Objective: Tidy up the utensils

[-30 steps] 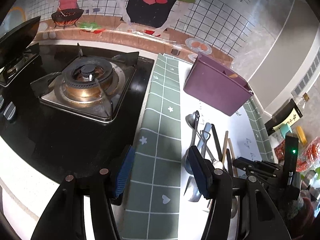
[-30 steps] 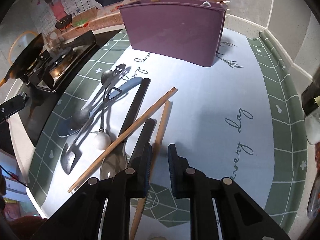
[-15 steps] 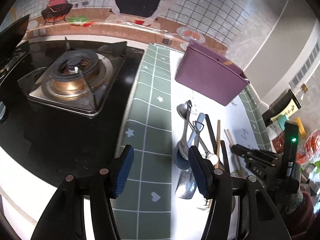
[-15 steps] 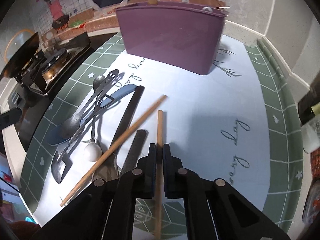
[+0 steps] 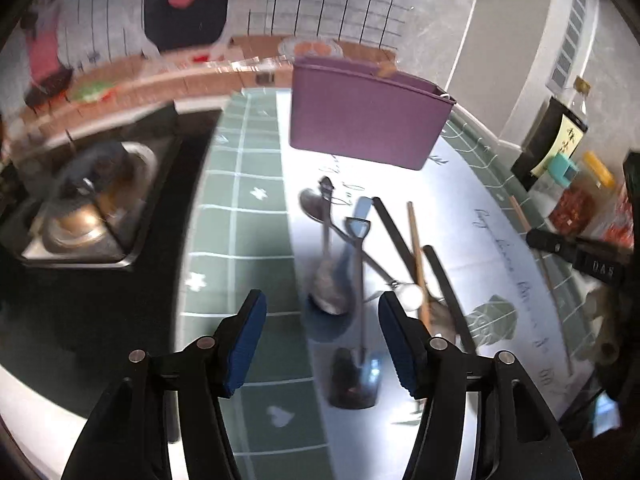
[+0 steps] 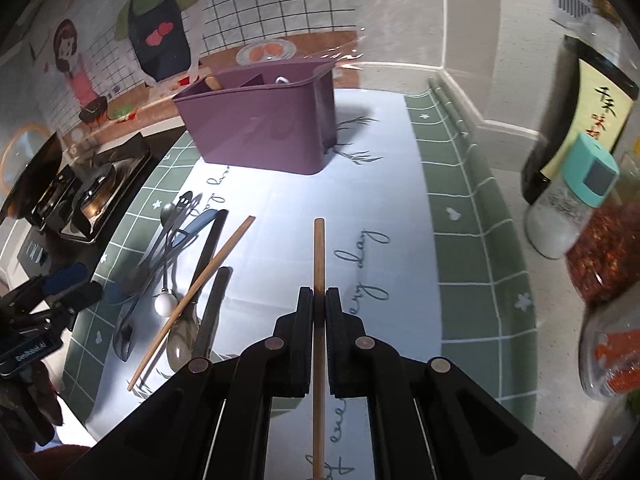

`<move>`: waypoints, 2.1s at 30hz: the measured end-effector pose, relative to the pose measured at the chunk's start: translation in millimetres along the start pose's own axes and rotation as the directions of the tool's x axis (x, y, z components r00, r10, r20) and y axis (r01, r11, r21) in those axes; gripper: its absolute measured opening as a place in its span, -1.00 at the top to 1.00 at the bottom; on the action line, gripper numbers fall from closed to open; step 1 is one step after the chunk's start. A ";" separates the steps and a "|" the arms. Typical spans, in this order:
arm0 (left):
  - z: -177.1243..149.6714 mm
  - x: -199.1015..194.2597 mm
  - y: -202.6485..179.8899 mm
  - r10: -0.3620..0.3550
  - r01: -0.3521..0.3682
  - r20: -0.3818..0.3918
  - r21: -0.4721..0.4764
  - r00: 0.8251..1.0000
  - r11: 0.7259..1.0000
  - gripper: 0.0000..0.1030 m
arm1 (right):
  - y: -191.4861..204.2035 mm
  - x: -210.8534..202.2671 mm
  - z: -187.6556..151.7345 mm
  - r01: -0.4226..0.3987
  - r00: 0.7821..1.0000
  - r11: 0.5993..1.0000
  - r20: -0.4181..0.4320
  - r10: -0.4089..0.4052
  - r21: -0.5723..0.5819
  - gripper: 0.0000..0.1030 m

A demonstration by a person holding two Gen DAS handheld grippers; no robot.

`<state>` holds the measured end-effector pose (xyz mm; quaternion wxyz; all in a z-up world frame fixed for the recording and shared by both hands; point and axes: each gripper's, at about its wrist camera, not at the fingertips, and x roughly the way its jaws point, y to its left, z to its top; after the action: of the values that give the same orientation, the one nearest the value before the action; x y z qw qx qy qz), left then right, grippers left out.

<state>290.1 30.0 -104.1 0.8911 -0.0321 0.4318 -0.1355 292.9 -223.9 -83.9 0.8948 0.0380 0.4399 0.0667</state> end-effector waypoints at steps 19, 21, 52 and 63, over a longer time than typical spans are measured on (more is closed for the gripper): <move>29.5 58.3 -25.4 -0.001 0.007 -0.187 0.032 0.982 0.999 0.63 | -8.6 -13.0 -14.4 0.021 1.000 0.999 0.018 -0.022 0.043 0.89; 29.9 61.7 -24.8 -0.013 0.020 -0.200 0.033 0.980 0.999 0.63 | -8.5 -13.2 -14.6 0.022 1.000 0.999 0.018 -0.023 0.044 0.89; 51.4 -19.8 -9.7 -0.089 0.089 0.005 -0.048 0.996 0.995 0.91 | -13.7 -3.3 -10.7 0.033 0.999 0.999 -0.032 -0.033 -0.019 0.80; 44.0 -28.6 -1.4 -0.089 0.089 0.012 -0.077 0.996 0.993 0.91 | -27.1 28.8 -6.5 0.024 0.996 0.998 -0.083 -0.019 0.054 0.79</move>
<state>307.2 33.8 -54.5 0.8842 -0.0866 0.4309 -0.1580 307.5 -246.2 -113.8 0.8752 0.0550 0.4785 0.0466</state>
